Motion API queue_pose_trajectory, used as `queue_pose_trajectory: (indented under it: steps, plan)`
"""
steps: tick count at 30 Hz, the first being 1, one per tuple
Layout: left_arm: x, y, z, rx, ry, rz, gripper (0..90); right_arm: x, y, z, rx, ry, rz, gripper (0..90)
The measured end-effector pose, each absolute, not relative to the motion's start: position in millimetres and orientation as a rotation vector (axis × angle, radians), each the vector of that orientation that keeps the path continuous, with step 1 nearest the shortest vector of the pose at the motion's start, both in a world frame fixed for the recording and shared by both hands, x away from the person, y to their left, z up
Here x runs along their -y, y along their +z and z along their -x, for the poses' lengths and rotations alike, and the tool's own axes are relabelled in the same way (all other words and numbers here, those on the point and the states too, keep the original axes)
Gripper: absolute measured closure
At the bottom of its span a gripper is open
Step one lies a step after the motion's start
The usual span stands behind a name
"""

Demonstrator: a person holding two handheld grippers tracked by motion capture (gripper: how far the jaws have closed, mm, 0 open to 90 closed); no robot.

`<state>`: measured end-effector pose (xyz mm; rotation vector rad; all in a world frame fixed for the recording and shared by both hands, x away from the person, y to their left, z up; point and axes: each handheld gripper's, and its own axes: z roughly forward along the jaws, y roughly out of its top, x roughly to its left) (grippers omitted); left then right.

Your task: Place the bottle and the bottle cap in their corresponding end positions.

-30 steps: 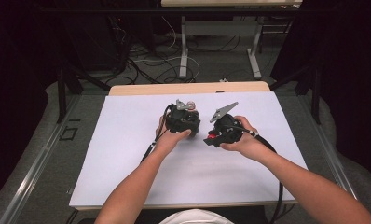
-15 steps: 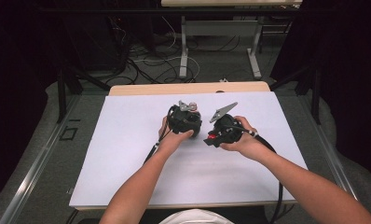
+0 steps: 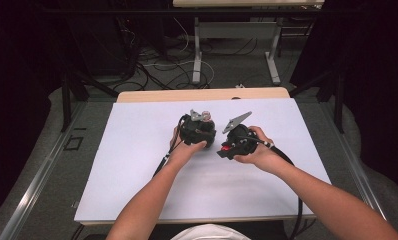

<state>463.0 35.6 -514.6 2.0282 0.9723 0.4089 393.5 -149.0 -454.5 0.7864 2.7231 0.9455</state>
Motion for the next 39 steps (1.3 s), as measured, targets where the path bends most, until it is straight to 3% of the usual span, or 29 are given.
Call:
queue_pose_trajectory:
  steps: [6, 19, 25, 39]
  plan:
    - [-36, -514, -463, -0.977, 0.404, -2.033, 27.0, 148, -464, -394, -2.732, 0.935, -0.797, 61.0]
    - [-47, -510, -459, -0.993, 0.347, -2.008, 15.0, 123, -488, -391, -2.757, 0.928, -0.755, 61.0]
    - [-55, -504, -453, -1.025, 0.298, -1.987, 1.1, 112, -508, -386, -2.788, 0.916, -0.728, 60.9]
    - [-84, -505, -438, -1.072, 0.312, -1.984, 0.7, 94, -529, -385, -2.835, 0.870, -0.676, 60.7]
